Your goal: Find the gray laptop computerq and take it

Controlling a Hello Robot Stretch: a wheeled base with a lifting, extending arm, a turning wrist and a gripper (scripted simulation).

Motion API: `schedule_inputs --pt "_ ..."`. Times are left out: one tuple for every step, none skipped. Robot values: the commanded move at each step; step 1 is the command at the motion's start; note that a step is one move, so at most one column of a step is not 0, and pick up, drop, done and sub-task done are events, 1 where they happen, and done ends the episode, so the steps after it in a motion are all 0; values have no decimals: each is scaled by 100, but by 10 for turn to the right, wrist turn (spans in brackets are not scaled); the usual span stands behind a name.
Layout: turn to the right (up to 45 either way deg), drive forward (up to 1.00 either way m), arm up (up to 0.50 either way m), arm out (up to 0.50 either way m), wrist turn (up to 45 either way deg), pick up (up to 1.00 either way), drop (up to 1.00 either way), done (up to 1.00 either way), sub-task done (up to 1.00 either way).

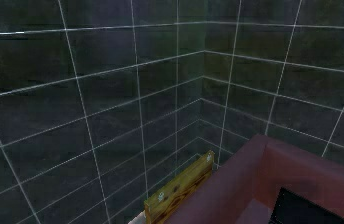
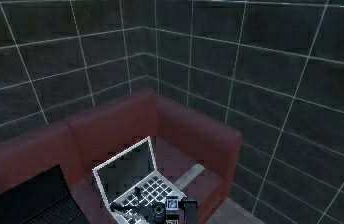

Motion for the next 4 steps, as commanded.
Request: schedule_inputs --pt "0 0 -30 0 0 0 0 0 0" --pt "0 0 0 0 0 100 0 0 0" --pt "0 0 10 0 0 0 0 0 0" --pt "0 0 0 0 0 0 0 100 0"
